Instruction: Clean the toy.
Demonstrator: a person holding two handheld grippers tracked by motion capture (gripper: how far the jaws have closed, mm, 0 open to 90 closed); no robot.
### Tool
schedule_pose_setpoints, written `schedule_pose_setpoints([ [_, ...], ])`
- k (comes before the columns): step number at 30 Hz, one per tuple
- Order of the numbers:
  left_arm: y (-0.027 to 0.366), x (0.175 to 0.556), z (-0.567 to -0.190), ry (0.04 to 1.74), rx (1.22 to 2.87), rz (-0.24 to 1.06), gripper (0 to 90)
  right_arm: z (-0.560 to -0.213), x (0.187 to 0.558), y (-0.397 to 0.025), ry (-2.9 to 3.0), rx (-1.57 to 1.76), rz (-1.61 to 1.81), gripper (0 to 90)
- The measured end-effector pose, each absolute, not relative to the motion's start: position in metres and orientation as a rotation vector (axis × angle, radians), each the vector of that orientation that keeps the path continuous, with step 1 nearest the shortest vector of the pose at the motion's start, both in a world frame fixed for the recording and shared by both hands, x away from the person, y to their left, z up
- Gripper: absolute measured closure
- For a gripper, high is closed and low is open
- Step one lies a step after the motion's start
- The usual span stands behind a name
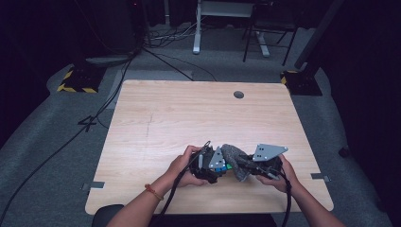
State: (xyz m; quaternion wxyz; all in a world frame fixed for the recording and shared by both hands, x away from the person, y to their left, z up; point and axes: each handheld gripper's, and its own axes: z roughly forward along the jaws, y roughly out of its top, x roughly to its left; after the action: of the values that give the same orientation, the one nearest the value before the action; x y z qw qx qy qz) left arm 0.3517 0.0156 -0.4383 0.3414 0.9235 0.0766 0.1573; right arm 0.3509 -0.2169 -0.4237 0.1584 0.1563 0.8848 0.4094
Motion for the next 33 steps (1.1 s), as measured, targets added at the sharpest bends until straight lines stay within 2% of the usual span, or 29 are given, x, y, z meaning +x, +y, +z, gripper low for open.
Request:
schedule_pose_setpoints([
  [11, -0.001, 0.350, -0.448, 0.191, 2.501, 0.491, 33.4, -0.409, 0.330, -0.197, 2.553, 0.311, 1.158, 77.9],
  [18, 0.004, 0.352, -0.446, 0.198, 2.479, 0.470, 33.6, -0.411, 0.332, -0.194, 2.535, 0.317, 1.087, 77.8],
  [26, 0.017, 0.352, -0.434, 0.216, 2.394, 0.424, 33.6, -0.419, 0.347, -0.213, 2.522, 0.420, 1.041, 78.1],
  [33, 0.021, 0.350, -0.431, 0.216, 2.365, 0.410, 33.6, -0.420, 0.352, -0.221, 2.555, 0.457, 1.230, 78.3],
])
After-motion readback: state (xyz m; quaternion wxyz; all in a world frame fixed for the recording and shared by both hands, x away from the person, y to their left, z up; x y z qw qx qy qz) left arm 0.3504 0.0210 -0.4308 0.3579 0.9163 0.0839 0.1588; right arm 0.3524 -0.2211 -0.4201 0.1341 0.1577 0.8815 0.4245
